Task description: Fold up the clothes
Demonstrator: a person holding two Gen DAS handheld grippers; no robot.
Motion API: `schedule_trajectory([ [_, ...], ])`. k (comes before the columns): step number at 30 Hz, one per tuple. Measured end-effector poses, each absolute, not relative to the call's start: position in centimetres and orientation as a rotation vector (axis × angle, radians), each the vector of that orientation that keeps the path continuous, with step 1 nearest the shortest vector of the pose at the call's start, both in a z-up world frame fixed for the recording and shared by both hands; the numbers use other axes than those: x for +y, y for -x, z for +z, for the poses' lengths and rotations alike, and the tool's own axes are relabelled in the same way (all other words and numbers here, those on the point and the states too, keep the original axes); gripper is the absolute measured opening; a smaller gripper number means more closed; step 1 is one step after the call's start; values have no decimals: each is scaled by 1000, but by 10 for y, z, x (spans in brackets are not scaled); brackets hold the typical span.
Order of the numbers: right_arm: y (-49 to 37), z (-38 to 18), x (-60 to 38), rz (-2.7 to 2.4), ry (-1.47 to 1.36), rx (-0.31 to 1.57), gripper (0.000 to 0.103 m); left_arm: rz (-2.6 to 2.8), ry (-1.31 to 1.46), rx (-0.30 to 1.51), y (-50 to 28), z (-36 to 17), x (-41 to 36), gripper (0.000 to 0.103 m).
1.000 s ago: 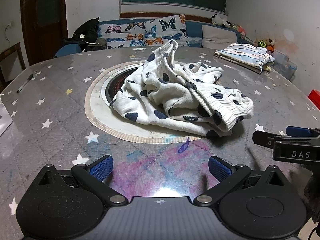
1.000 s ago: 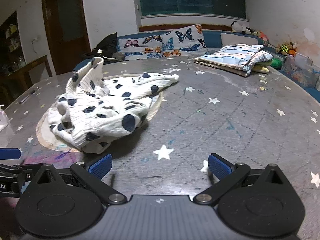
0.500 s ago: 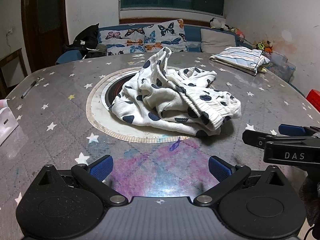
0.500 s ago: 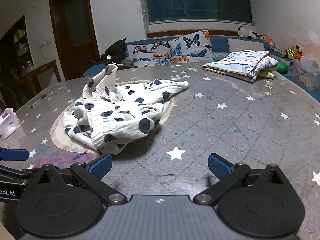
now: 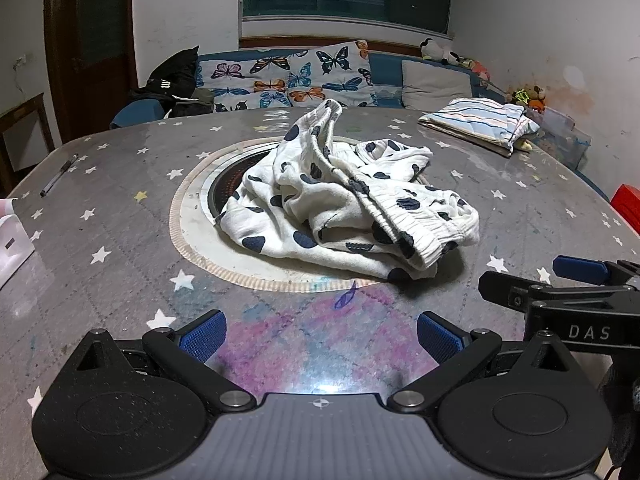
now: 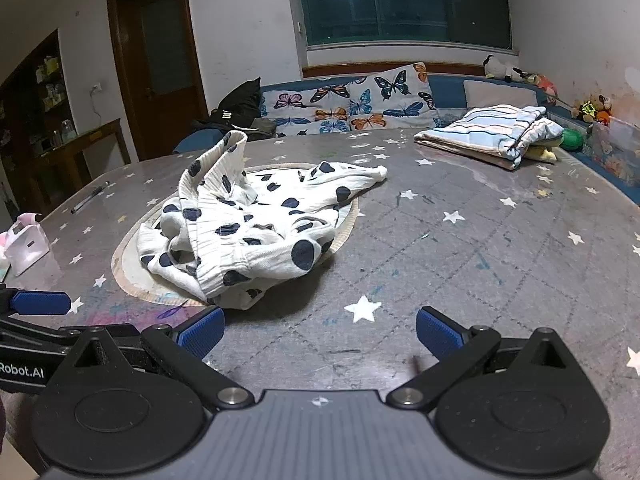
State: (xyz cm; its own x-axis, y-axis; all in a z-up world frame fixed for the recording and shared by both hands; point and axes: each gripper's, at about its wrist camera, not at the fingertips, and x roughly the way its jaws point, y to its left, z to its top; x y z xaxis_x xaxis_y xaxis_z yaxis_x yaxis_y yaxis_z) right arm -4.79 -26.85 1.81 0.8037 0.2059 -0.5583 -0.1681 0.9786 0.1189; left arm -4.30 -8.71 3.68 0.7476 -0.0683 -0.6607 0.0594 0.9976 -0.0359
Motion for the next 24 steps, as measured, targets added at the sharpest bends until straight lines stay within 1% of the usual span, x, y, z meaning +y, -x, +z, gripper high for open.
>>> schedule_trajectory([
  [15, 41, 24, -266, 214, -57, 602, 102, -91, 34, 710, 25, 44, -81, 103],
  [17, 39, 26, -267, 215, -62, 599, 96, -94, 35, 705, 19, 47, -81, 103],
  [24, 25, 30, -270, 220, -78, 601, 95, -97, 24, 682, 0, 57, -79, 103],
])
